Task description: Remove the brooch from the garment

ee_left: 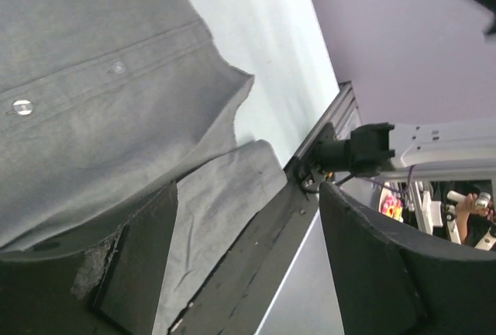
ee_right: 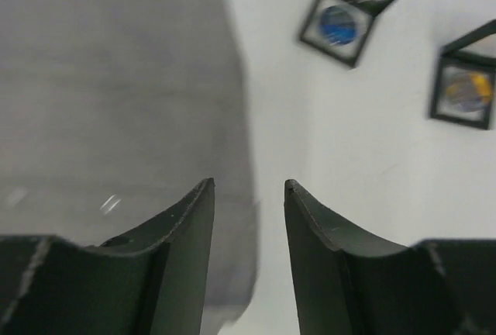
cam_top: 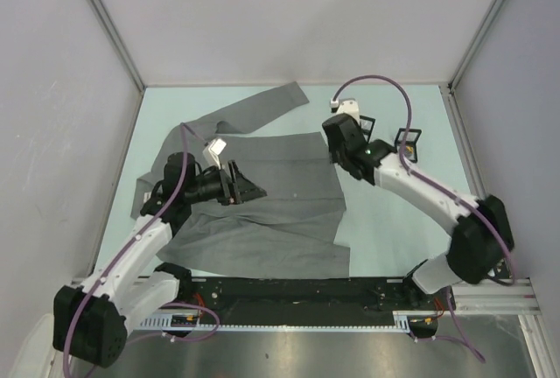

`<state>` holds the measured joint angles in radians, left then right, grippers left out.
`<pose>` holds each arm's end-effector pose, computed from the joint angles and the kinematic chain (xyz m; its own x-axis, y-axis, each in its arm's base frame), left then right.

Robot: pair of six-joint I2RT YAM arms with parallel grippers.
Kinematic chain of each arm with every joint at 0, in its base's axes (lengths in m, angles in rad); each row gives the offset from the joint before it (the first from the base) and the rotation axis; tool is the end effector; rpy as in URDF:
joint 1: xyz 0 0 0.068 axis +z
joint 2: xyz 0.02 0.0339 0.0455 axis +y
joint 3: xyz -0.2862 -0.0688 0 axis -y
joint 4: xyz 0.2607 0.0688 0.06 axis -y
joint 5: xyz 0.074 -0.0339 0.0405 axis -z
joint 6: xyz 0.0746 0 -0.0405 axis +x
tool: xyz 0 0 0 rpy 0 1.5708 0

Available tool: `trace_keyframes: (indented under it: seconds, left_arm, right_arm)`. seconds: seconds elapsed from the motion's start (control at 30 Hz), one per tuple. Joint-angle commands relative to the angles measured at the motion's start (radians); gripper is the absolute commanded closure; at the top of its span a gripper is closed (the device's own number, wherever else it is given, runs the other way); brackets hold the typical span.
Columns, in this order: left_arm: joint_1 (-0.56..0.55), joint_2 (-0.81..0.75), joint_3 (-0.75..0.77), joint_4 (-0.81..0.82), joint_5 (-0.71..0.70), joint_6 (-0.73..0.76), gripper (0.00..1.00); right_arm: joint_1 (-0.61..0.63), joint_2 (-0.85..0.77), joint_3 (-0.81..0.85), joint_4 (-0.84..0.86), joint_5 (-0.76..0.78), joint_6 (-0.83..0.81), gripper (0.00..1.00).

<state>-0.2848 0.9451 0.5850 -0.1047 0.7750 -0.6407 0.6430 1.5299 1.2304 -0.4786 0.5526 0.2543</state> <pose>0.2073 -0.1151 0.2527 -0.8237 -0.2038 -0.5291 0.3850 0.4841 -0.7858 0.3220 0.1923 0.2834 -0.5968 -0.1796 -0.7820 -0.0630 0.9821 -0.1774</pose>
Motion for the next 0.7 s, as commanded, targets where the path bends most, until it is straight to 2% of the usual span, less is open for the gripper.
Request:
trace_keyframes:
  seconds: [0.0, 0.07, 0.1, 0.17, 0.23, 0.37, 0.47, 0.5, 0.6, 0.67]
  left_arm:
    - [-0.069, -0.104, -0.007, 0.043, -0.074, -0.102, 0.22]
    - [-0.118, -0.168, -0.013, 0.048, -0.109, -0.141, 0.21]
    - [-0.134, -0.19, -0.014, 0.049, -0.147, -0.154, 0.21]
    - [-0.172, -0.26, -0.023, 0.056, -0.187, -0.19, 0.2]
    - [-0.198, -0.307, -0.03, 0.06, -0.235, -0.203, 0.15]
    - [-0.203, -0.42, -0.01, 0.025, -0.281, -0.2, 0.12]
    - [-0.203, -0.459, 0.068, -0.082, -0.319, -0.137, 0.11]
    - [-0.203, -0.476, 0.094, -0.114, -0.342, -0.12, 0.1]
    - [-0.202, -0.496, 0.212, -0.22, -0.365, -0.064, 0.08]
    - [-0.203, -0.496, 0.312, -0.271, -0.384, -0.024, 0.07]
  right_arm:
    - [0.122, -0.241, -0.116, -0.132, -0.169, 0.155, 0.54]
    - [0.153, -0.331, -0.161, -0.152, -0.174, 0.224, 0.53]
    - [0.158, -0.441, -0.192, -0.158, -0.199, 0.246, 0.53]
    - [0.165, -0.549, -0.282, -0.158, -0.236, 0.281, 0.53]
    - [0.17, -0.706, -0.356, -0.169, -0.269, 0.298, 0.53]
    - [0.173, -0.924, -0.385, -0.245, -0.312, 0.309, 0.5]
    - [0.172, -1.089, -0.388, -0.25, -0.362, 0.319, 0.36]
    - [0.173, -1.153, -0.39, -0.247, -0.362, 0.327, 0.29]
    - [0.172, -1.218, -0.381, -0.233, -0.353, 0.336, 0.26]
    - [0.173, -1.199, -0.329, -0.253, -0.362, 0.326, 0.23]
